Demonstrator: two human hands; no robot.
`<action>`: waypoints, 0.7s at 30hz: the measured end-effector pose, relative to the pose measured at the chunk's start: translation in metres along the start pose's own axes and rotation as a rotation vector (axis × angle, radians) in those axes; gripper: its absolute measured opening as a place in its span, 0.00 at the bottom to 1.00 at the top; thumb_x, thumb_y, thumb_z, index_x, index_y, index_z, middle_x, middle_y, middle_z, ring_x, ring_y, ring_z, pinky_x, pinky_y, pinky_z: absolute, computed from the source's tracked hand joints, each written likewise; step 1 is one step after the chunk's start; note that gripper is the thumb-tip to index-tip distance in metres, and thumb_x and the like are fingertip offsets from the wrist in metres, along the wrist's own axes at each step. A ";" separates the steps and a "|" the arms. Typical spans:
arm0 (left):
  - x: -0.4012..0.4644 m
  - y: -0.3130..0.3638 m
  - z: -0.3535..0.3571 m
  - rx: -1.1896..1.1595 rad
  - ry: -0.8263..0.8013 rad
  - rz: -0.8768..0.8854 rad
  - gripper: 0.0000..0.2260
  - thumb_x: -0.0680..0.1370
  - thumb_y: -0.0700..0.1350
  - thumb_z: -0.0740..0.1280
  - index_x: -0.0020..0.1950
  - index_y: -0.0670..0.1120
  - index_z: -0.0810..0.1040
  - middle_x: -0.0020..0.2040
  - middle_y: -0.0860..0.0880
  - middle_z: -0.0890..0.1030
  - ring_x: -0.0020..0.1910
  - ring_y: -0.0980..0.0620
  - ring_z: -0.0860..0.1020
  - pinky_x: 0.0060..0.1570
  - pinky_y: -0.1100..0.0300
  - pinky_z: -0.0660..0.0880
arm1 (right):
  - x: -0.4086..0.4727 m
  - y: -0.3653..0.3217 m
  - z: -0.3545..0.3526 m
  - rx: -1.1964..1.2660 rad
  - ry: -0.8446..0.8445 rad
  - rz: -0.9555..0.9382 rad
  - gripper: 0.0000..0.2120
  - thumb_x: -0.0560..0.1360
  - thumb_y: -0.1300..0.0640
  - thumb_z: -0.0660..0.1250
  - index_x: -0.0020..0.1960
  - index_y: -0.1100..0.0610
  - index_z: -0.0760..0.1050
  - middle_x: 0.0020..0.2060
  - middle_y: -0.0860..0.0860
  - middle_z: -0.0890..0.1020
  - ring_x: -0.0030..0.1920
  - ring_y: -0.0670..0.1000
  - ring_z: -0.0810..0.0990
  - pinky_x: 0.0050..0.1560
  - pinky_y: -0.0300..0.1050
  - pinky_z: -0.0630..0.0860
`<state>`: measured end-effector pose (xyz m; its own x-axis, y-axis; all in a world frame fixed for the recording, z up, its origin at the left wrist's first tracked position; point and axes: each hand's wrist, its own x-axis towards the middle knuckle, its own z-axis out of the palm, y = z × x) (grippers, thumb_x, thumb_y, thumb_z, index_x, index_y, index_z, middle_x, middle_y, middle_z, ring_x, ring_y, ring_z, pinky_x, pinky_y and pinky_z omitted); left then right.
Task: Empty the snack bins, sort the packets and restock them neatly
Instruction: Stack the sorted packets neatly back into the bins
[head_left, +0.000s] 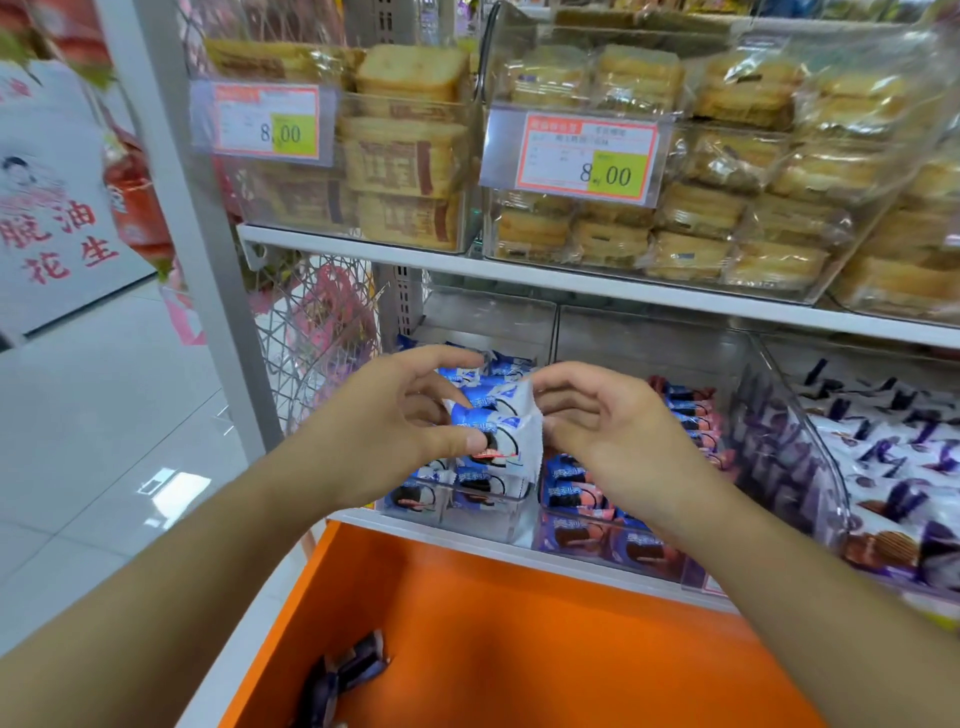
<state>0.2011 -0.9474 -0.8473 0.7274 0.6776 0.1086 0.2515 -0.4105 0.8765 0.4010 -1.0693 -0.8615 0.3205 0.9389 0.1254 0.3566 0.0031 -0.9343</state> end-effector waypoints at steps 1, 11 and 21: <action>0.000 -0.001 0.001 0.019 -0.003 -0.002 0.29 0.73 0.40 0.79 0.71 0.57 0.77 0.51 0.50 0.80 0.43 0.52 0.84 0.51 0.53 0.83 | 0.000 -0.001 0.001 0.012 -0.013 0.002 0.21 0.79 0.73 0.66 0.61 0.51 0.83 0.51 0.56 0.86 0.50 0.52 0.87 0.56 0.45 0.84; 0.008 -0.015 0.003 0.296 0.019 0.028 0.19 0.75 0.50 0.78 0.65 0.61 0.81 0.56 0.55 0.80 0.51 0.58 0.81 0.60 0.51 0.79 | -0.002 -0.001 0.008 -0.272 -0.067 -0.082 0.20 0.75 0.51 0.78 0.63 0.40 0.78 0.56 0.42 0.82 0.55 0.45 0.83 0.57 0.49 0.82; 0.017 -0.030 0.002 0.195 -0.172 0.032 0.24 0.75 0.56 0.77 0.68 0.64 0.72 0.66 0.61 0.77 0.59 0.51 0.82 0.61 0.44 0.79 | -0.004 0.009 0.015 -0.376 0.019 -0.121 0.17 0.75 0.49 0.76 0.61 0.36 0.77 0.60 0.41 0.76 0.64 0.38 0.76 0.68 0.42 0.70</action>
<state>0.2076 -0.9246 -0.8726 0.8307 0.5554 0.0383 0.3330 -0.5509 0.7652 0.3894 -1.0677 -0.8754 0.2710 0.9330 0.2368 0.6885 -0.0160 -0.7250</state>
